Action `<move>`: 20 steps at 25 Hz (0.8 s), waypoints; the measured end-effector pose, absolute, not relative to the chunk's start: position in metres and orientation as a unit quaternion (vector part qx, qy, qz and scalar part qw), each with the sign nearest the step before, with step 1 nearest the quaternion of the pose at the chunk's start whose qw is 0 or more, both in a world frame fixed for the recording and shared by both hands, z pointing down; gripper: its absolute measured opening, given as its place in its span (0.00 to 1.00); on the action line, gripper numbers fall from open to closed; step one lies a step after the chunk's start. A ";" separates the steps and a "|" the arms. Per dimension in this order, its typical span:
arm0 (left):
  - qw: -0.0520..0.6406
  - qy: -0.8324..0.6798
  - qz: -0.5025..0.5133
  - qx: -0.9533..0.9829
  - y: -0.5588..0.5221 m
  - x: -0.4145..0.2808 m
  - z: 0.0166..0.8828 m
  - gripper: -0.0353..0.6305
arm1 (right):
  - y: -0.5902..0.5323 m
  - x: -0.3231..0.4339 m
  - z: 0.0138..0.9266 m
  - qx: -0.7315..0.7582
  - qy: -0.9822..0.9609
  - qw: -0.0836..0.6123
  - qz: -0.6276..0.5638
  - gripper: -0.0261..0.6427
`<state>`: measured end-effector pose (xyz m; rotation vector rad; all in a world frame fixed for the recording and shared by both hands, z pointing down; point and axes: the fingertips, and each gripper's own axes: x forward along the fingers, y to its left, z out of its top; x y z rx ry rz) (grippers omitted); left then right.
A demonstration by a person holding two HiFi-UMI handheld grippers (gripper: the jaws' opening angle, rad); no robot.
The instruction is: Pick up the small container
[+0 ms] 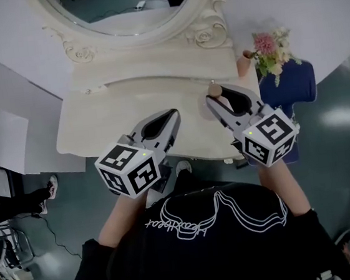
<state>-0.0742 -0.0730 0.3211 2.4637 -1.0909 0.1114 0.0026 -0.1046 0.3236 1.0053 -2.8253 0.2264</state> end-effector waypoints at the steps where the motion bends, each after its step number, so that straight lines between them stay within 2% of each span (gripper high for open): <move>1: 0.220 -0.394 0.041 0.891 -0.074 -0.073 0.321 0.06 | -0.104 0.003 0.323 0.335 -0.937 0.066 0.074 0.23; 20: 0.226 -0.389 0.048 0.892 -0.091 -0.072 0.331 0.06 | -0.119 0.005 0.339 0.338 -0.935 0.060 0.090 0.23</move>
